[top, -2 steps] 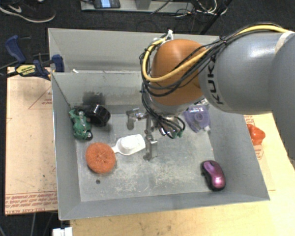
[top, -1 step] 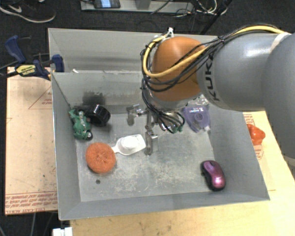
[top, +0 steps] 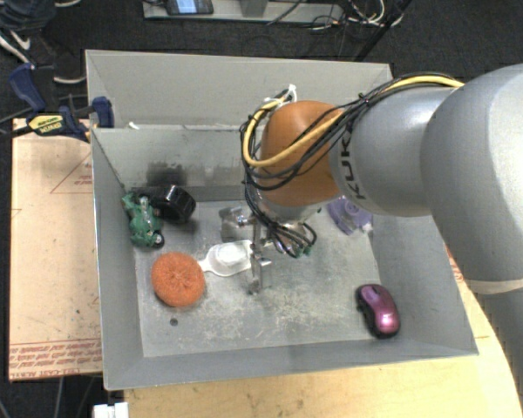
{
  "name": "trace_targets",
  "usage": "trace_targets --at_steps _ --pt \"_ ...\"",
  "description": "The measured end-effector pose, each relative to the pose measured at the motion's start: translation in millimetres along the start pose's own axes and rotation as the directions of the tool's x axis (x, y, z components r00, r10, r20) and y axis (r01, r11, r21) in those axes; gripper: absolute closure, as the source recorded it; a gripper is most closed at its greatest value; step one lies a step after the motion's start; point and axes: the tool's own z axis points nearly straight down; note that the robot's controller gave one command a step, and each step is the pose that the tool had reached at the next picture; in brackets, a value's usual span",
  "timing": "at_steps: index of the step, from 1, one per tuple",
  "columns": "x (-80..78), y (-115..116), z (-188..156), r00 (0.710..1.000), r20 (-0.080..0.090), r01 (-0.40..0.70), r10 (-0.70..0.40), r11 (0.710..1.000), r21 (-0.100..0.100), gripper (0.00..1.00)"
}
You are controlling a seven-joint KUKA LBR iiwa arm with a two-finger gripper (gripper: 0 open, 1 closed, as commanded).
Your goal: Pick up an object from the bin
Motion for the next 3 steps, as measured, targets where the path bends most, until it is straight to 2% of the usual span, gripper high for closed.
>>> trace_targets --at_steps 1,3 --pt "4.7 3.0 0.4 1.000 0.006 -0.010 0.010 1.000 0.001 1.00" --pt "5.4 3.1 -1.9 1.000 0.005 -0.011 0.011 1.000 0.000 1.00"
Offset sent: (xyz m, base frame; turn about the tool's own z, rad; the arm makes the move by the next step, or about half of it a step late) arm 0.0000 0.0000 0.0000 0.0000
